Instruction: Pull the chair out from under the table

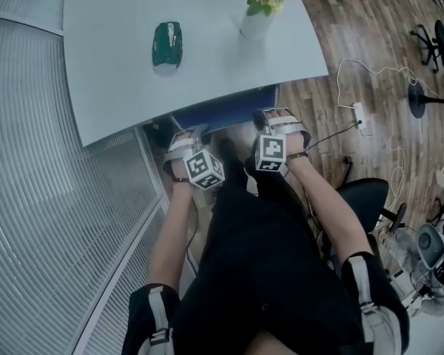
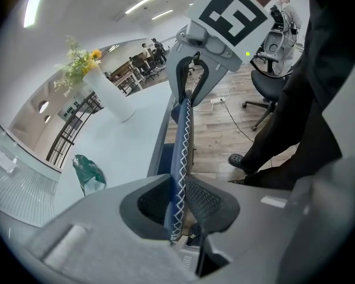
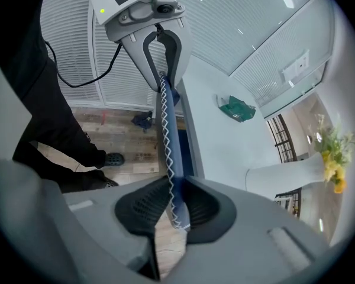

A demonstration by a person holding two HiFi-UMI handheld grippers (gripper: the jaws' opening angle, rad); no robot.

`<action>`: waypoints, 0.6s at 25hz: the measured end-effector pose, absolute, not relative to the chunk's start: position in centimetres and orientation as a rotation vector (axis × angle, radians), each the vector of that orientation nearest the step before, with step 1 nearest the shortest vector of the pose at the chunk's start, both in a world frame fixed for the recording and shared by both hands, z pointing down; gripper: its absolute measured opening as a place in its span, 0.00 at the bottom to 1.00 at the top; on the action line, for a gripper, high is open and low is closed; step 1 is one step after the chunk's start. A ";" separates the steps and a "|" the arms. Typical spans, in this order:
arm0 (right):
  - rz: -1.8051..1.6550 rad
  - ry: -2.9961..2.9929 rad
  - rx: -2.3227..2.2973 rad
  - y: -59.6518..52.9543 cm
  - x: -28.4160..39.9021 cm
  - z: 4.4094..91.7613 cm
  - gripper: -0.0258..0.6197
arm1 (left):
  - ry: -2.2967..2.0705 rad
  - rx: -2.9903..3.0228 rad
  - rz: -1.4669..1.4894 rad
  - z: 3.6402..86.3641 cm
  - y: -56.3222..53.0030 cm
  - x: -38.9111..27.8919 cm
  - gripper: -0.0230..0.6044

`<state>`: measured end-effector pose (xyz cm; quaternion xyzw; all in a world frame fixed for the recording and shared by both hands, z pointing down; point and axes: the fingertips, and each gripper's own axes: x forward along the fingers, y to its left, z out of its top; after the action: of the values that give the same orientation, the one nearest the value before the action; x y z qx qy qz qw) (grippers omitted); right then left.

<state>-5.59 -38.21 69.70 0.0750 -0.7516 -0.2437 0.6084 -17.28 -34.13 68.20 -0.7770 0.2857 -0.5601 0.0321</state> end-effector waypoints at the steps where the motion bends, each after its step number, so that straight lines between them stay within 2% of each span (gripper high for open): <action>1: -0.563 -1.737 0.173 -38.2 -5.5 69.6 0.17 | 0.879 -2.396 -1.723 68.1 -34.1 -17.2 0.16; 15: -0.549 -1.791 0.172 -36.8 -5.6 66.2 0.17 | 0.877 -2.431 -1.718 64.8 -32.9 -17.2 0.16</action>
<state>-5.61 -36.85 66.24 0.0741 -0.7691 -0.2359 0.5894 -17.15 -32.87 64.81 -0.7832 0.2825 -0.5536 0.0191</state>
